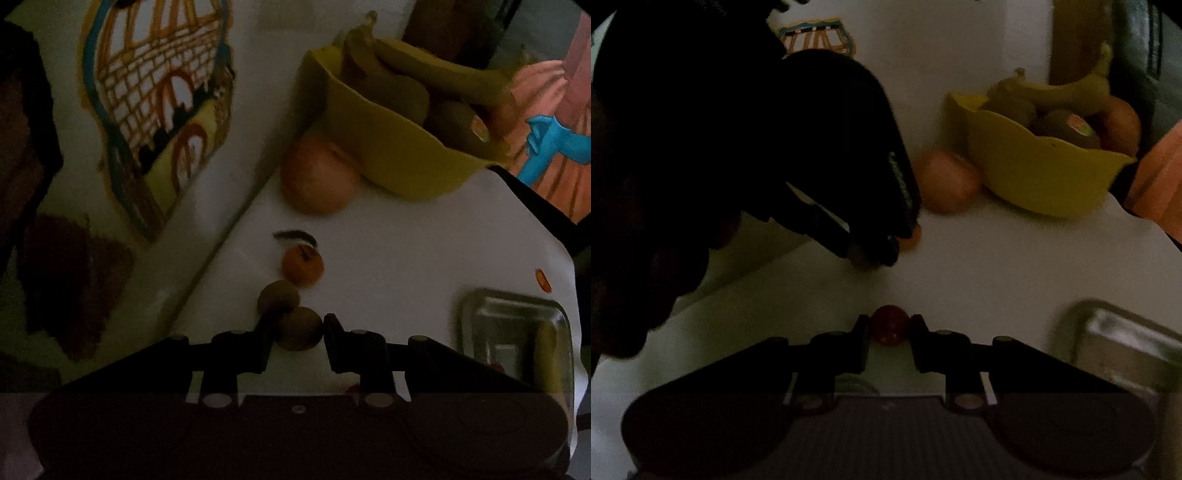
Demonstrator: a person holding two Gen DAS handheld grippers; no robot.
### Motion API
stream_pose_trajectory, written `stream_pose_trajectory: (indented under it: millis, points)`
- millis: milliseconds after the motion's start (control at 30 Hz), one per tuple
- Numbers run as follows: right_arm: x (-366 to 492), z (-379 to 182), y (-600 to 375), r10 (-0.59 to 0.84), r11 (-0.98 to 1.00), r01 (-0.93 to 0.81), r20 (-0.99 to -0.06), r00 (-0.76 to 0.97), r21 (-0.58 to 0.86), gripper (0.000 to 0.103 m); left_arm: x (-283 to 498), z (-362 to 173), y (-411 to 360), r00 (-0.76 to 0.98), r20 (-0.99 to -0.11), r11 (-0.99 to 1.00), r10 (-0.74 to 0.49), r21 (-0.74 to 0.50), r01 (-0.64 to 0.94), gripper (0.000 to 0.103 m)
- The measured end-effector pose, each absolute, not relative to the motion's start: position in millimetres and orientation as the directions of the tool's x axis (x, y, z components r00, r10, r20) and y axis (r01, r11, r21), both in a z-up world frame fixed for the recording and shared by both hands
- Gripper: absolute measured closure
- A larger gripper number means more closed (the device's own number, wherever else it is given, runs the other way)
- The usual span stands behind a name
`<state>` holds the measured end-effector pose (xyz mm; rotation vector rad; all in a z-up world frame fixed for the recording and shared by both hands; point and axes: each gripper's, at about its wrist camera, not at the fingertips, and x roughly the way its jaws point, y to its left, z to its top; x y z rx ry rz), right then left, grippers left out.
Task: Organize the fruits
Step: 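Close the right tool on a red cherry tomato while the left tool grasps a kiwi, then carry the cherry tomato in the right tool and kiwi in the left tool over the tray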
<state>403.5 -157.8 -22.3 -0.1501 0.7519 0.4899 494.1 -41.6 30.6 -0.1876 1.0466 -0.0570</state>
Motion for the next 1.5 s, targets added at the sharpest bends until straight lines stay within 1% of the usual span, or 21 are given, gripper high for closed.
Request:
stream_pose_trajectory:
  millis: [267,567,833,1033,1233,1367,1500]
  points:
    - [372.2,-5.4,-182.4,0.339,0.901,-0.431,-0.702,0.626,0.051,0.077,459.7,41.5,-56.0,0.469,-0.869,0.981,-0.158,-0.193,-0.027,0.072]
    - [350.0,26.4,-217.4,0.268,0.942,-0.332,-0.714,0.647,0.053,0.077,424.3,56.3,-81.0,0.448,-0.871,0.974,-0.201,-0.228,-0.007,0.072]
    - [329.9,35.3,-253.3,0.196,0.970,-0.241,-0.721,0.664,0.042,0.077,398.1,61.7,-98.4,0.435,-0.870,0.967,-0.232,-0.256,0.003,0.072]
    - [315.6,38.4,-270.5,0.155,0.979,-0.203,-0.736,0.659,0.025,0.077,394.8,71.2,-111.4,0.447,-0.855,0.958,-0.264,-0.285,0.020,0.072]
    - [306.9,37.3,-285.9,0.118,0.987,-0.160,-0.749,0.652,0.016,0.077,393.1,79.1,-141.4,0.451,-0.834,0.943,-0.320,-0.325,0.068,0.072]
    - [304.0,31.8,-294.3,0.099,0.991,-0.135,-0.756,0.647,0.014,0.077,397.5,72.3,-165.2,0.445,-0.826,0.936,-0.345,-0.335,0.104,0.072]
    - [300.1,26.9,-302.1,0.089,0.992,-0.127,-0.768,0.634,0.010,0.076,401.1,62.8,-178.3,0.437,-0.836,0.942,-0.333,-0.319,0.108,0.072]
